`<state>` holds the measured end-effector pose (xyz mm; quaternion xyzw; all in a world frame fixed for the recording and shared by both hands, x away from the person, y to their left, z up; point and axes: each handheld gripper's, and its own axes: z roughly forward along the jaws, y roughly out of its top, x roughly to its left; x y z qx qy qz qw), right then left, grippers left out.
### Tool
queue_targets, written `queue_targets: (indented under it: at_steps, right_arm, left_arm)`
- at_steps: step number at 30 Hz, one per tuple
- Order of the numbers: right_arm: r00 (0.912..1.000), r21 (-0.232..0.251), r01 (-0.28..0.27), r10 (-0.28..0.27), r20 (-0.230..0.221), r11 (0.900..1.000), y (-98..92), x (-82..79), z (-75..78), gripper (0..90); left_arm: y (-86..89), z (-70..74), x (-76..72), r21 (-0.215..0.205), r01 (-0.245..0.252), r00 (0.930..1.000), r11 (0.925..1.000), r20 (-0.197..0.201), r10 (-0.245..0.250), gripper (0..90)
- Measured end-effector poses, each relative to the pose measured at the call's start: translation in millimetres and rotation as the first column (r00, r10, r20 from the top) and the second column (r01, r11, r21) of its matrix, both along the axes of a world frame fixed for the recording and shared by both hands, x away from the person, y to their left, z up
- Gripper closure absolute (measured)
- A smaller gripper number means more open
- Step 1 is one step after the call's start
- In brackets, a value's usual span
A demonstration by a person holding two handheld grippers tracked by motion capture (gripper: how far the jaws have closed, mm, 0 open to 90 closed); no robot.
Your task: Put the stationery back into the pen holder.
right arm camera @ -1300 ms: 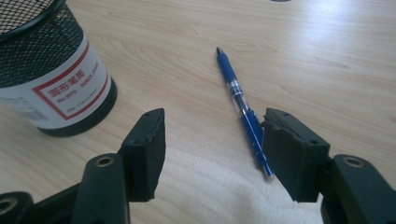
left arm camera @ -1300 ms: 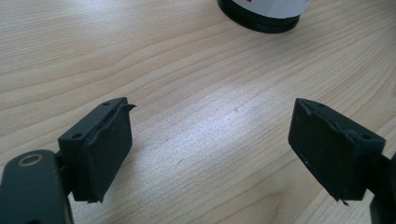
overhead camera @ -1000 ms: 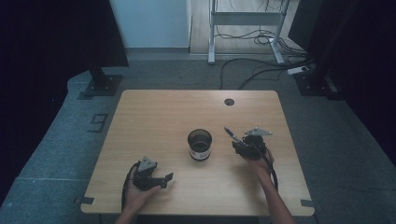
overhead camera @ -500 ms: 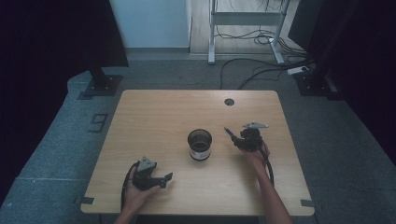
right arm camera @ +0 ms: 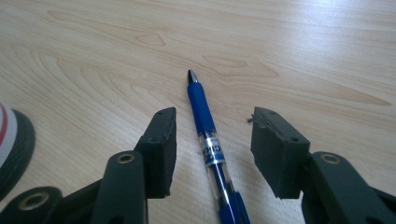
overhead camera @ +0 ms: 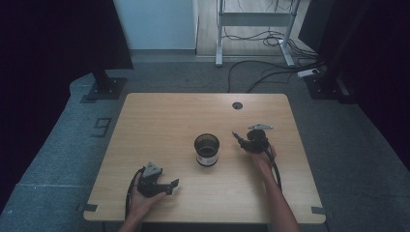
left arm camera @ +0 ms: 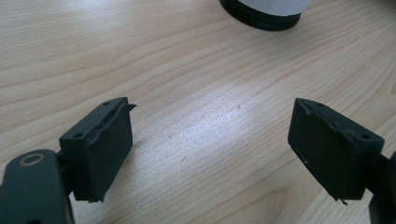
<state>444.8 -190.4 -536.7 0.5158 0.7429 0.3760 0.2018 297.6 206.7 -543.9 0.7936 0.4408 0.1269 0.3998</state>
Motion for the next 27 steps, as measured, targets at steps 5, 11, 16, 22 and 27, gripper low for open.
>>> queue_targets:
  at_steps: [5,11,16,22,27]
  right_arm:
    - [0.9992,-0.006,-0.015,0.015,-0.037,1.0,4.1,8.8,-2.4,50.2]
    - [0.9979,-0.025,-0.029,0.027,-0.059,0.999,12.7,22.9,-3.8,53.6]
    - [0.9979,-0.068,-0.036,0.032,-0.055,0.997,17.5,24.6,-7.3,57.6]
    - [0.9985,-0.078,-0.025,0.021,-0.051,0.997,15.1,24.6,-7.2,71.9]
    - [0.9977,-0.081,-0.034,0.029,-0.062,0.996,14.9,23.8,-5.8,78.2]
  left_arm:
    - [-0.8,-0.8,0.1,0.001,0.004,1.0,1.0,-0.003,-0.004,14.0]
    - [1.1,0.1,0.2,-0.004,-0.002,1.0,1.0,-0.002,0.002,14.0]
    - [1.5,-0.1,0.5,-0.004,-0.002,1.0,1.0,-0.003,0.002,14.1]
    - [-0.6,-0.5,-0.2,0.003,0.002,1.0,1.0,0.0,-0.002,14.1]
    - [-0.3,0.1,-0.5,0.003,0.004,1.0,1.0,0.001,-0.004,14.2]
